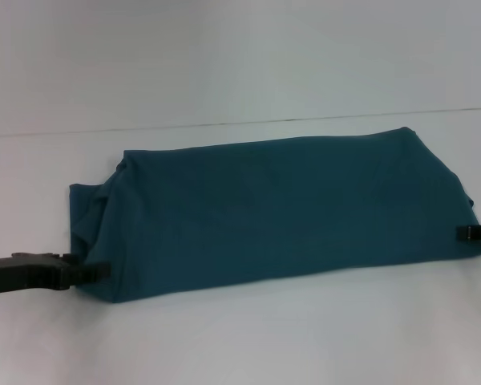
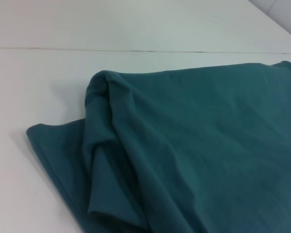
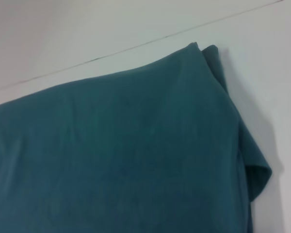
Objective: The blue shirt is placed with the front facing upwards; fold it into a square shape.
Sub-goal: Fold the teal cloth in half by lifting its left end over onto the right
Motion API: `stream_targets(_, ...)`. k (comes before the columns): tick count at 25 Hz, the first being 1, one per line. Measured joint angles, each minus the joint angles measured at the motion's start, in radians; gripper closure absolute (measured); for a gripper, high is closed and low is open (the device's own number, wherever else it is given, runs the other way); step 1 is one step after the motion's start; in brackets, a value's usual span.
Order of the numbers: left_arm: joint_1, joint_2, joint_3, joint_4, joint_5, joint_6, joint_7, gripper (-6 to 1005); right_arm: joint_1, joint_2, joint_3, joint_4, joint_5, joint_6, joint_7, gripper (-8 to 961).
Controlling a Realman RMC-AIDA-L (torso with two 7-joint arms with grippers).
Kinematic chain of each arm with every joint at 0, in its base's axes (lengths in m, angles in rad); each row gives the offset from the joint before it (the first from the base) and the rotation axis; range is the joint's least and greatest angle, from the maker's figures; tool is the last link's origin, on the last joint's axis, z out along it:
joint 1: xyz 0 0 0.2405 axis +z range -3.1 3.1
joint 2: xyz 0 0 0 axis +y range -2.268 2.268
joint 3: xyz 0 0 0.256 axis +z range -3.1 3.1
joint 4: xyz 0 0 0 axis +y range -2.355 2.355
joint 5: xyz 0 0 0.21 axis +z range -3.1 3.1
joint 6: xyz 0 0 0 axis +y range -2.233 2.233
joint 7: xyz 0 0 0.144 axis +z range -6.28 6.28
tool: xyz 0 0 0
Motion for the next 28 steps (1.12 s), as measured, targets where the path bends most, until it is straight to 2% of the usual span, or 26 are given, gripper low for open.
stream_targets(3, 0.0, 0.0, 0.0, 0.0, 0.0, -0.002, 0.0, 279, -0.006, -0.005, 0.001, 0.004, 0.003, -0.003, 0.005, 374)
stream_targets(14, 0.0, -0.001, 0.0, 0.0, 0.0, -0.003, 0.0, 278, -0.009, -0.01, 0.001, 0.011, 0.004, -0.009, 0.006, 827)
stream_targets(16, 0.0, -0.001, 0.0, -0.001, 0.0, -0.003, 0.0, 278, -0.009, -0.011, 0.001, 0.011, 0.004, -0.009, 0.006, 950)
stream_targets(28, 0.0, 0.001, 0.0, 0.011, 0.0, 0.023, -0.003, 279, -0.02, -0.011, 0.006, 0.001, 0.013, -0.011, 0.005, 951)
